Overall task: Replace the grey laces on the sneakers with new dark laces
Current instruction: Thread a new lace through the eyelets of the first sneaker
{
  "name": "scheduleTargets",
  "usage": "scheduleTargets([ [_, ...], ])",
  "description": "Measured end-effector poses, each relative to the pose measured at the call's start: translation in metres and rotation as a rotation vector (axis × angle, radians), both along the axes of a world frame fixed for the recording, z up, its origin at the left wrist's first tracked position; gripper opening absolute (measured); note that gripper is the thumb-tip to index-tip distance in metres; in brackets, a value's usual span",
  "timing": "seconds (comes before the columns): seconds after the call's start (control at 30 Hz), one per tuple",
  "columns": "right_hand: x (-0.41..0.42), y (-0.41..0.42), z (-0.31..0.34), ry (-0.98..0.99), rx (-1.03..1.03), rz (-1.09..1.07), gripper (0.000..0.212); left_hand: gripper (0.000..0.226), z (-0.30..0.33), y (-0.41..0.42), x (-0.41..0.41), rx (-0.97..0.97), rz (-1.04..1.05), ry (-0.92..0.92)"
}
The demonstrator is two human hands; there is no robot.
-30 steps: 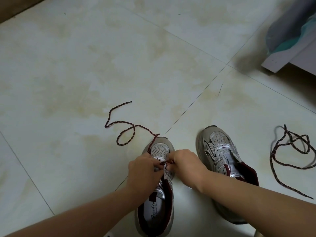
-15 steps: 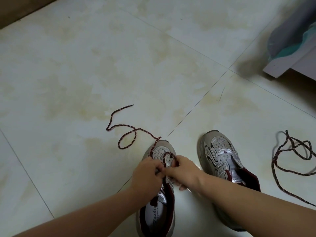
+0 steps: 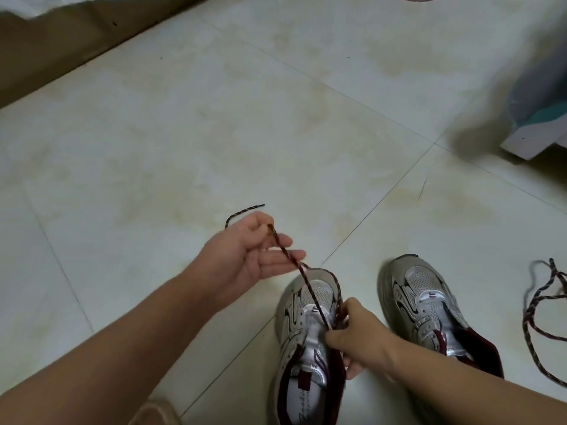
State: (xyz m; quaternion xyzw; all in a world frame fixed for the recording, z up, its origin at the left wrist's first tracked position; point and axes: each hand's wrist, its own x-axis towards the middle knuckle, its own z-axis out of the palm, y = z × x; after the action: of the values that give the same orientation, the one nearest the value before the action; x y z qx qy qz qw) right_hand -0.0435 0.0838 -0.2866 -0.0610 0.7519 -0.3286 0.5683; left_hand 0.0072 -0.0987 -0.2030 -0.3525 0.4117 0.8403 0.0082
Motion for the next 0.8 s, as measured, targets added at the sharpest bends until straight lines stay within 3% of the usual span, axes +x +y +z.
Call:
scheduleTargets([
  [0.13, 0.000, 0.002, 0.001, 0.017, 0.013, 0.027, 0.035, 0.026, 0.027, -0.033, -0.015, -0.016, 0.268, 0.122],
  [0.27, 0.002, -0.006, 0.005, 0.492, -0.012, 0.254, 0.062, 0.023, 0.020, -0.009, -0.016, -0.051, 0.139, 0.064],
  [0.33, -0.001, -0.014, 0.012, 0.582, -0.169, 0.286, 0.048, 0.022, 0.007, 0.010, -0.015, -0.018, 0.039, 0.056],
  [0.4, -0.007, -0.023, 0.019, 0.513, -0.309, 0.244, 0.008, 0.020, -0.006, 0.022, -0.015, -0.013, -0.001, 0.052],
  [0.47, -0.013, -0.028, 0.020, 0.400, -0.285, 0.121, 0.027, 0.017, -0.022, 0.031, -0.013, -0.219, -0.054, -0.040],
  [0.53, -0.019, -0.029, 0.020, 0.363, -0.261, 0.052, 0.025, 0.017, -0.037, 0.039, -0.006, -0.403, -0.125, -0.128],
  [0.6, -0.020, -0.031, 0.023, 0.266, -0.280, 0.072, 0.009, 0.018, -0.049, 0.045, 0.000, -0.397, -0.128, -0.157],
  [0.67, -0.015, -0.031, 0.028, 0.068, -0.352, 0.060, 0.025, 0.019, -0.054, 0.046, 0.003, -0.386, -0.126, -0.151],
  [0.73, -0.009, -0.032, 0.027, -0.031, -0.426, -0.008, 0.008, 0.016, -0.056, 0.043, 0.004, -0.384, -0.147, -0.114],
  [0.8, -0.011, -0.031, 0.028, -0.059, -0.423, -0.110, 0.031, 0.013, -0.055, 0.042, 0.004, -0.389, -0.147, -0.095],
])
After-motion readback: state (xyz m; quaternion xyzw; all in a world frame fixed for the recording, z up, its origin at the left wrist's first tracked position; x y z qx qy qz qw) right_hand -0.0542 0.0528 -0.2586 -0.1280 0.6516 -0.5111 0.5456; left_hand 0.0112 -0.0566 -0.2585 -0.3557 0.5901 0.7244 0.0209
